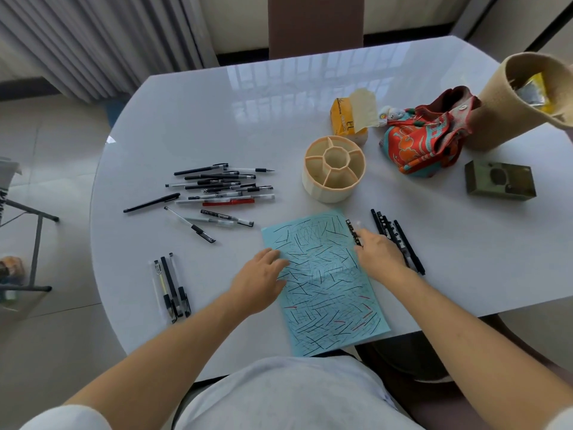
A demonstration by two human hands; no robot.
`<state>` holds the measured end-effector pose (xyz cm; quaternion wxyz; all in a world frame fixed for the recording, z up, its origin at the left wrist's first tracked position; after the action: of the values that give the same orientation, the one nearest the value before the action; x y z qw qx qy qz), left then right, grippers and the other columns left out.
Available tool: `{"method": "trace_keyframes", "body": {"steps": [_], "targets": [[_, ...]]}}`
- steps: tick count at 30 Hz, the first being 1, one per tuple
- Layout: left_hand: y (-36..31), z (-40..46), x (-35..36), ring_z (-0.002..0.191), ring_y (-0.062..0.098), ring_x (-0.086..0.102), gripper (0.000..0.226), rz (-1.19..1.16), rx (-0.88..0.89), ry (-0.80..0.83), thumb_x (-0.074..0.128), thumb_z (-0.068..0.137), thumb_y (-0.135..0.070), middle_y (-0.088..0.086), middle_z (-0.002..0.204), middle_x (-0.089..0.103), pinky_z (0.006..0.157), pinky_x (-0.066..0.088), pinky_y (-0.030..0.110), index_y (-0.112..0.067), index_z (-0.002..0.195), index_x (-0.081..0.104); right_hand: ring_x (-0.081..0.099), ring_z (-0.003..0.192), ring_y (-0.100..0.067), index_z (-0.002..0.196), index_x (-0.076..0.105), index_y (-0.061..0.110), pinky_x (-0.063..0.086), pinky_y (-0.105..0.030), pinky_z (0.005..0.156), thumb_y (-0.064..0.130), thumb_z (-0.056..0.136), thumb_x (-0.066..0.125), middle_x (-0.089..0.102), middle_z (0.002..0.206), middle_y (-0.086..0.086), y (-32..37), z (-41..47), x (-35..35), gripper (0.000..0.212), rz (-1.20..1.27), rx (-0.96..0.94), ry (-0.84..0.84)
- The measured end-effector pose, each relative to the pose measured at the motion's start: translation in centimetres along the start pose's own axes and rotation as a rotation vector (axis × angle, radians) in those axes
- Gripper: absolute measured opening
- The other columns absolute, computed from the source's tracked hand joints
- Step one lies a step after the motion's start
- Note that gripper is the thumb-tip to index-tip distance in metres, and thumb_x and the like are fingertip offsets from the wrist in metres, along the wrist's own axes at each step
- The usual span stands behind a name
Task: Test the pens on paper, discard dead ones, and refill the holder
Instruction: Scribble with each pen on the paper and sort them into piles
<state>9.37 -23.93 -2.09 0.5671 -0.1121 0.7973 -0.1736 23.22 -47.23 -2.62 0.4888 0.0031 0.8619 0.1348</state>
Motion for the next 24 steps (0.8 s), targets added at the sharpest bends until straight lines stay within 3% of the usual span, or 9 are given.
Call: {"method": "trace_keyframes", "body": {"steps": [2,6,9,12,14,18,24], "targets": [[0.6,-0.4,0.7,0.147,0.025,0.028,0.042,0.029,-0.002,0.026,0.056,0.098,-0.034,0.005,0.156,0.038,0.118,0.033,0.041,-0.022,0.138,0.055,0.065,0.095,-0.034,0.147,0.046,0.022,0.05,-0.037,0.074,0.024,0.102,0.05,0.068,0.113,-0.014,-0.9,0.3,0.0,0.045,-0.068,-0.005,-0.051],[1.1,-0.6,0.8,0.15,0.023,0.024,0.039,0.034,0.01,0.017,0.056,0.097,-0.03,0.004,0.159,0.035,0.115,0.037,0.045,-0.025,0.135,0.056,0.064,0.095,-0.04,0.12,0.06,0.008,0.055,-0.045,0.081,0.018,0.1,0.051,0.061,0.113,-0.018,-2.9,0.5,-1.0,0.024,-0.07,0.057,-0.168],[1.4,-0.6,0.9,0.152,0.022,0.022,0.04,0.017,0.017,0.018,0.056,0.096,-0.026,0.004,0.161,0.032,0.118,0.034,0.045,-0.027,0.136,0.055,0.064,0.094,-0.04,0.124,0.062,0.007,0.047,-0.038,0.073,0.012,0.099,0.053,0.058,0.121,-0.019,-1.4,0.5,-2.3,0.027,-0.026,0.035,-0.272],[1.6,-0.6,1.1,0.154,0.023,0.016,0.042,-0.002,0.019,0.047,0.053,0.098,-0.026,0.004,0.165,0.025,0.121,0.029,0.045,-0.027,0.14,0.052,0.064,0.092,-0.033,0.122,0.066,0.009,0.049,-0.036,0.071,0.013,0.097,0.06,0.064,0.115,-0.013,5.6,0.5,-2.5,0.026,0.09,-0.196,-0.293],[1.5,-0.8,1.0,0.155,0.023,0.015,0.044,-0.036,0.024,0.05,0.053,0.098,-0.024,0.006,0.166,0.023,0.122,0.027,0.043,-0.024,0.143,0.051,0.065,0.099,-0.031,0.119,0.069,0.01,0.054,-0.043,0.082,0.014,0.096,0.062,0.066,0.115,-0.011,11.7,0.7,-1.6,0.024,0.168,-0.351,-0.233],[1.7,-2.4,0.1,0.154,0.023,0.016,0.047,-0.151,0.012,-0.002,0.053,0.096,-0.015,0.009,0.165,0.025,0.122,0.027,0.041,-0.019,0.143,0.051,0.064,0.11,-0.027,0.125,0.068,0.012,0.052,-0.042,0.094,0.019,0.098,0.061,0.068,0.123,-0.007,22.5,1.8,0.7,0.028,0.218,-0.53,-0.124],[3.7,-5.6,-0.6,0.154,0.021,0.018,0.042,-0.219,-0.081,-0.015,0.054,0.097,-0.013,0.007,0.164,0.027,0.117,0.031,0.038,-0.021,0.138,0.055,0.064,0.109,-0.034,0.128,0.058,0.013,0.055,-0.044,0.09,0.013,0.101,0.051,0.059,0.129,-0.009,29.0,4.4,5.0,0.028,-0.151,-0.551,-0.013]]}}
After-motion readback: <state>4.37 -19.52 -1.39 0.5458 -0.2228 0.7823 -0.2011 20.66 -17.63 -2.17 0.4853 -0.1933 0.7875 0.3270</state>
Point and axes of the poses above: each hand's wrist, its own z-axis towards the middle knuckle, its own x-axis out of the palm, y = z × x, the point moved 7 cm from there along z, towards the middle knuckle
